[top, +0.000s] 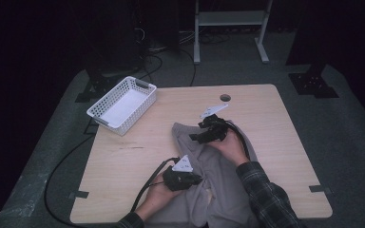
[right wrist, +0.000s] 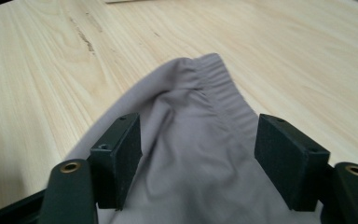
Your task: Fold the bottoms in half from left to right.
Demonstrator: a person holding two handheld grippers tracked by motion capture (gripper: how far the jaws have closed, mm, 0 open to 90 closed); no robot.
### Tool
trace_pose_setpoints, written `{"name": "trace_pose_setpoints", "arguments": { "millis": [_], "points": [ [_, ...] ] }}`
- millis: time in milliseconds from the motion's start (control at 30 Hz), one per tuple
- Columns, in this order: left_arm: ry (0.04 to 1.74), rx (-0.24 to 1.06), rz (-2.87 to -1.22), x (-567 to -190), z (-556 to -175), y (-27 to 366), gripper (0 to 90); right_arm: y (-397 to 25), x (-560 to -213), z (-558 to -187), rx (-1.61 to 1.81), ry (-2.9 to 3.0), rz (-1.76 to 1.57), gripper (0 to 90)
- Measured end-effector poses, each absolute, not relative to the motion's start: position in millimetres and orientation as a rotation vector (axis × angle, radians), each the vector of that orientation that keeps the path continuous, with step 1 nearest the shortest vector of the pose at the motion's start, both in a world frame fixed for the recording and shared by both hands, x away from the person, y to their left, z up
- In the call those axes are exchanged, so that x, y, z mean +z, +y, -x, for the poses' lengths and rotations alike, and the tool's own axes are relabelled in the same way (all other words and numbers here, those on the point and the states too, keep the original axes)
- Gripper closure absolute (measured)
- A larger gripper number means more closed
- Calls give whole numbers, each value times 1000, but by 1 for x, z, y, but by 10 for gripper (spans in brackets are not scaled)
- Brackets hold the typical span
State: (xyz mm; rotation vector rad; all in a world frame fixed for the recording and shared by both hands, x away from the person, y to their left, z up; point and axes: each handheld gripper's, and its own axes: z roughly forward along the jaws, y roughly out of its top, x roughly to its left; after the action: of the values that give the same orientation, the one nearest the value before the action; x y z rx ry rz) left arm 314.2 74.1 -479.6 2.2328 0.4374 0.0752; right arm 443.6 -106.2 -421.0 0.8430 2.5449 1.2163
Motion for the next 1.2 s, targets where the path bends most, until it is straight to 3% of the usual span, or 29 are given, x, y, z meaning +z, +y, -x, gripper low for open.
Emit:
{"name": "trace_pose_setpoints", "arguments": {
  "millis": [600,1000,1133,1200],
  "points": [
    [425,87,-2235,-480,-314,74,862,-49,-425,-469,1179,2642,-815,314],
    [414,101,-2246,-479,-313,73,862,-26,-448,-474,1095,2725,-825,328],
    [411,105,-2247,-479,-312,73,862,-21,-454,-476,1045,2741,-834,384],
    [407,109,-2248,-479,-312,73,862,-19,-455,-476,1026,2739,-841,465]
  ]
}}
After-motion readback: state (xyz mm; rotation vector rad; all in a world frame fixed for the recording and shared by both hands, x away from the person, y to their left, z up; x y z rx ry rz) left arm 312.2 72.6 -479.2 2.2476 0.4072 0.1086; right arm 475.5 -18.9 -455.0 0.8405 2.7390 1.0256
